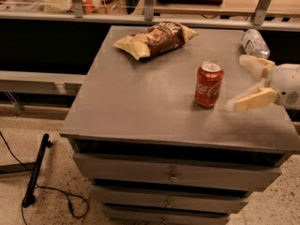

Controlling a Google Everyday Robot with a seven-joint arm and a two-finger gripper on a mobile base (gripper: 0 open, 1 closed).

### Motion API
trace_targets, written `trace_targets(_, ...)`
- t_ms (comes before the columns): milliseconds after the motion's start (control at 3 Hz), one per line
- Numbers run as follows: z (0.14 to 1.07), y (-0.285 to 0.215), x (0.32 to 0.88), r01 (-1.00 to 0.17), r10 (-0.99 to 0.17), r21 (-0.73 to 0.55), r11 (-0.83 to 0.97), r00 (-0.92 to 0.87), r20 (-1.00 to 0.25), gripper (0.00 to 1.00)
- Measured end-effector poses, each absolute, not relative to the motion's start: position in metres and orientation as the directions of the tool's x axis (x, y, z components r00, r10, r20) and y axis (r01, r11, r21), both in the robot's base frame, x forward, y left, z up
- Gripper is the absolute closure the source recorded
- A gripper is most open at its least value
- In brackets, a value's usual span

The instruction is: Knock coke can over

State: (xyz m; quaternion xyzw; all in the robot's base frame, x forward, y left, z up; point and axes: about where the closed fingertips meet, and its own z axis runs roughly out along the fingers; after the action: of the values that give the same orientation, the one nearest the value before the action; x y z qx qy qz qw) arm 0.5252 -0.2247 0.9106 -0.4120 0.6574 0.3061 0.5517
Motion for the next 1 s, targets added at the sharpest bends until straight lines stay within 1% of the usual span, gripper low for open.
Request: trace_targets(1000,0.881,-0.172,0.597,-0.916,-0.19,0.02,0.401,-0.105,-0.976,0.0)
